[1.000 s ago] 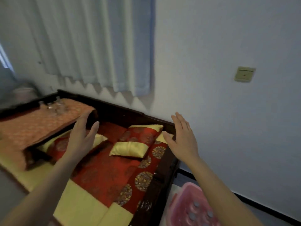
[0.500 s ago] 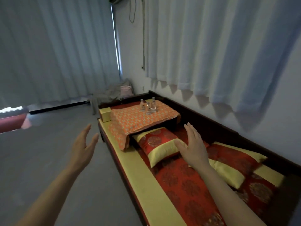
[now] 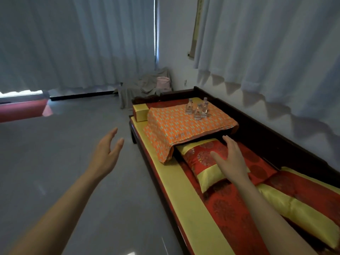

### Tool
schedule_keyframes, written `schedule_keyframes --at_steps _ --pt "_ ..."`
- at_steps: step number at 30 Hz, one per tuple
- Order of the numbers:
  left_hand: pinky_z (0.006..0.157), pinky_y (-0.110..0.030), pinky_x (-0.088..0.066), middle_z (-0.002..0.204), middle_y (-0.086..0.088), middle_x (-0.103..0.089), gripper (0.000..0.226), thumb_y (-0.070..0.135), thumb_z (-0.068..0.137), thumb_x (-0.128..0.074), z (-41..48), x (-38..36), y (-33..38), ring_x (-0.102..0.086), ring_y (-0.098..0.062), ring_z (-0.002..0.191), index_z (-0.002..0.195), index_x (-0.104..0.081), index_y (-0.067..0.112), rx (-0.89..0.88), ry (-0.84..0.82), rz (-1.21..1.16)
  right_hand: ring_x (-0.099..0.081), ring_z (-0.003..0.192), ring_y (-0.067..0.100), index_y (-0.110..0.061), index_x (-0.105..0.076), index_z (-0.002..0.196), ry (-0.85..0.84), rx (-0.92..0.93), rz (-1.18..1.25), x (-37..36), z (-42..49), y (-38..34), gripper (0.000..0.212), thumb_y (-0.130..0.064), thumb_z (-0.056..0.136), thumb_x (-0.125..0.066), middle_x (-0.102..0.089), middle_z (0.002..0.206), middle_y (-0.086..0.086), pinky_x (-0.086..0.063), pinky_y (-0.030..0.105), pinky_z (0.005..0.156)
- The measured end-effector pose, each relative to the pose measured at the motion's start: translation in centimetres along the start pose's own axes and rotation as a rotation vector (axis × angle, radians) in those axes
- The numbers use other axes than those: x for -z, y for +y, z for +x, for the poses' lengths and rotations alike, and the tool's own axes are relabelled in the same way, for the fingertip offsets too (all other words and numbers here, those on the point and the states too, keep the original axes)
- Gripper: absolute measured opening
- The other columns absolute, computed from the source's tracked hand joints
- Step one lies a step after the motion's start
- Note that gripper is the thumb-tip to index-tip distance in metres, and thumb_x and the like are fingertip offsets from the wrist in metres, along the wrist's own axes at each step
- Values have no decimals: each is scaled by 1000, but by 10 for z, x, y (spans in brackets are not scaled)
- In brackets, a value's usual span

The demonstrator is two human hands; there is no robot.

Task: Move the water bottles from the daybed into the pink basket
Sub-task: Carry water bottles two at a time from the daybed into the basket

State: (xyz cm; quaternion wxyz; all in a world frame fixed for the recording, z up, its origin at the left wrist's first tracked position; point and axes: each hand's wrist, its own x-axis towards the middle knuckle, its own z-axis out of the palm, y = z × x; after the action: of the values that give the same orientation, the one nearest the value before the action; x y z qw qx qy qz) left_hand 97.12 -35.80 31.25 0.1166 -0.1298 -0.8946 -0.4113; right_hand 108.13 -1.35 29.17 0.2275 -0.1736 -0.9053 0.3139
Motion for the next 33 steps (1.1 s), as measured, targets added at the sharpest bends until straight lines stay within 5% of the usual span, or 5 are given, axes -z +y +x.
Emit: schedule_keyframes --at_steps 12,19,27,33 --pt "109 -36 -29 147 -10 -43 50 31 98 -43 252 19 -108 -40 -25 134 144 -38 11 36 73 -25 -33 138 24 -18 -27 148 -12 -44 71 -166 231 -44 73 -37 88 -64 -29 154 4 -36 44 106" --pt "109 -40 -30 145 -11 -46 49 30 98 -45 389 16 -188 -42 -27 133 143 -40 11 97 55 3 -24 143 21 -18 -25 149 -19 23 -124 -249 358 -67 76 -46 87 -60 -24 157 4 -29 41 111" --pt "109 -38 -33 147 -3 -44 57 42 94 -43 602 -48 -227 -42 -19 133 145 -35 18 -64 -175 -69 -32 139 26 -13 -34 146 107 -179 -115 -324 470 -61 84 -49 79 -70 -32 153 9 -31 43 111" --pt "105 -32 -35 144 -6 -47 52 33 96 -50 717 -155 -220 -44 -20 132 143 -38 15 -156 -370 -152 -43 129 28 -12 -42 139 263 -361 -129 -342 516 -36 75 -41 77 -75 -46 142 12 -36 39 103"
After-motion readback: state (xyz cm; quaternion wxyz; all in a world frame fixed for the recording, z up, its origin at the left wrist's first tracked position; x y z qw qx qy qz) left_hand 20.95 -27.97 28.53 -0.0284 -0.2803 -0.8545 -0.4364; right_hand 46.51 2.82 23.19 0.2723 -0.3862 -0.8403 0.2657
